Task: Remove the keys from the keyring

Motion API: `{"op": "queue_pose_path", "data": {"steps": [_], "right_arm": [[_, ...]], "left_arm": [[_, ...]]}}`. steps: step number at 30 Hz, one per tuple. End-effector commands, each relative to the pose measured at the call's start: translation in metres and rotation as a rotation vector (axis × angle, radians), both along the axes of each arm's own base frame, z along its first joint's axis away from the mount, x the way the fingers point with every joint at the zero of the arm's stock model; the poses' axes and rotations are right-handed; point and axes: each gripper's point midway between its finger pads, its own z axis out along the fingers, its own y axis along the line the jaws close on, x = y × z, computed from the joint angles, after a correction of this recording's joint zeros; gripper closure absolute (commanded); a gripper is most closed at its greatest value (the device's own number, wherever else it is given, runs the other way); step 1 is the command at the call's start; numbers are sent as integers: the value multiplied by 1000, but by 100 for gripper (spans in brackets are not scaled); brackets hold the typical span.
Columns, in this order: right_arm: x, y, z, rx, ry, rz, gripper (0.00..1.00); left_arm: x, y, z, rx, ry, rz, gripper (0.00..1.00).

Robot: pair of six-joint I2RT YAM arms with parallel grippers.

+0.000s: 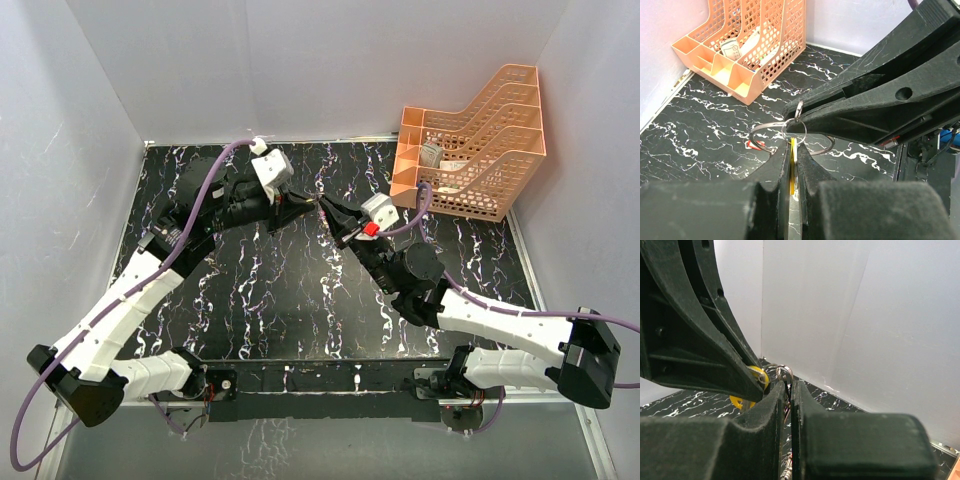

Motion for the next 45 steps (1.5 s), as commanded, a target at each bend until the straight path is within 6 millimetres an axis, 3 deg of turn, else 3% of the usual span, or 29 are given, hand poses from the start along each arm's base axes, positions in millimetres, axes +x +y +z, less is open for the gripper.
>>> {"op": "queue_pose_path", "data": {"steps": [1, 13, 26, 32, 40, 45], "right_arm": [[-6, -26, 55, 124, -78, -46, 100], [-19, -24, 68, 116, -111, 7, 100], [-41, -33, 100, 120, -137, 78, 100], [-51, -38, 114, 116, -134, 116, 100], [-45, -40, 109, 130, -126, 82, 100], [-22, -31, 89, 83, -72, -6, 100]], "left_arm": [[-4, 3, 3, -5, -18, 2, 100], [10, -1, -23, 47, 22, 24, 100], [50, 9, -98, 218, 114, 191, 100], [64, 21, -96, 215, 86, 295, 100], [56, 13, -73, 129, 52, 247, 100], [63, 23, -91, 170, 93, 322, 100]]}}
